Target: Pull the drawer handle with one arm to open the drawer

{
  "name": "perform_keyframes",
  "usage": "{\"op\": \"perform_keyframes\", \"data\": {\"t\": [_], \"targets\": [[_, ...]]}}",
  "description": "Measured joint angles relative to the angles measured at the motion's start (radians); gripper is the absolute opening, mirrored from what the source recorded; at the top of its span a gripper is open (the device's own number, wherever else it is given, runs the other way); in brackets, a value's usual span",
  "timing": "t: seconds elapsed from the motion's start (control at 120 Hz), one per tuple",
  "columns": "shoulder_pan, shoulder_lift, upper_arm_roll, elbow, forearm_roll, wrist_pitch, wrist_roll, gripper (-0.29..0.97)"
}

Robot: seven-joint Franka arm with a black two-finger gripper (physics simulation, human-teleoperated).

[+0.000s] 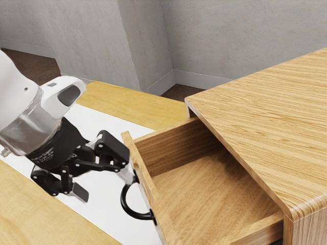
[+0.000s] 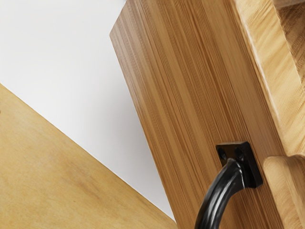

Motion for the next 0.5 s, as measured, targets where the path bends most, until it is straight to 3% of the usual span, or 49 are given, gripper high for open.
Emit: {"op": "perform_keyframes", "data": {"t": [0.075, 0.25, 0.325, 0.5], "targets": [[0.004, 0.094, 0.004, 0.159, 0.020, -0.019, -0.003, 0.68], [0.036, 0.525, 0.005, 0.745, 0.040, -0.157, 0.063, 0.68], [0.119, 0.599, 0.002, 0.819, 0.040, -0.226, 0.155, 0.68], [0.186, 0.649, -0.052, 0.882, 0.058, -0.402, 0.336, 0.68]]}}
